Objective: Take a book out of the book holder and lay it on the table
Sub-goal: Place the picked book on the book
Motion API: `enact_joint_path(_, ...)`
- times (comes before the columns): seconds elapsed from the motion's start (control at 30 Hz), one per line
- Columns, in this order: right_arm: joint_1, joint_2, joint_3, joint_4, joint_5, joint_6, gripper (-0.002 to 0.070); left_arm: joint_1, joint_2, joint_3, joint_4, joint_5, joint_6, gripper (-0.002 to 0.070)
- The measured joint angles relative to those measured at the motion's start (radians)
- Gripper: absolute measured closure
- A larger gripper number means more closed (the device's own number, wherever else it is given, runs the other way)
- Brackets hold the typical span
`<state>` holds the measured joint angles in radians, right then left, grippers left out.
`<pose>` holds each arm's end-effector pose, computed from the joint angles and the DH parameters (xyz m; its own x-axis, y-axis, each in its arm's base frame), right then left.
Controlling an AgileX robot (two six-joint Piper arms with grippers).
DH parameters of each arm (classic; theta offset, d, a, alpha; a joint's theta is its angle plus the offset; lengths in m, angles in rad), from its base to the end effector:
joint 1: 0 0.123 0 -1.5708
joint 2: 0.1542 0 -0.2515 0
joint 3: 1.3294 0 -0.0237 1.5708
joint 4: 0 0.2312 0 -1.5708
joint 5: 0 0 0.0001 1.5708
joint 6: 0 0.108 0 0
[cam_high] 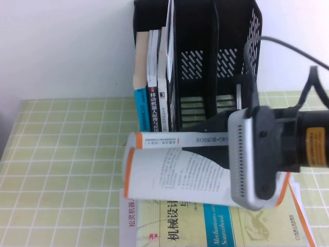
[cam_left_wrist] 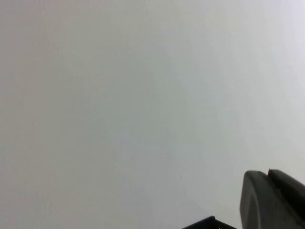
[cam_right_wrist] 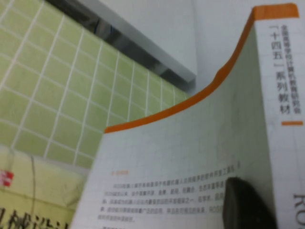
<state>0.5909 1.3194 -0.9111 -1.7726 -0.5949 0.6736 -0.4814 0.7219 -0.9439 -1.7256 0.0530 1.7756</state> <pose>0.2025 0.2071 0.2831 0.6419 -0.4836 -0.5950 -0.6980 -0.0474 -0.7145 0.1343 -0.0766 0.4428 0.3015 -0.1014 -0.9481 0.4921 0.8682 0.0636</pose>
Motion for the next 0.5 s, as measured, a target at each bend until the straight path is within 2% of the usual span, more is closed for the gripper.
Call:
enact_joint_path(0.27,0.000,0.052,0.000,-0.002,0.142,-0.203,0.0511,0.000,-0.007,0.000,0.000,-0.008,-0.004,0.0678)
enact_joint_path(0.5,0.000,0.055,-0.057,0.006,0.180,-0.272,0.0511,0.000,-0.007,0.000,0.000,-0.027,-0.004,0.0678)
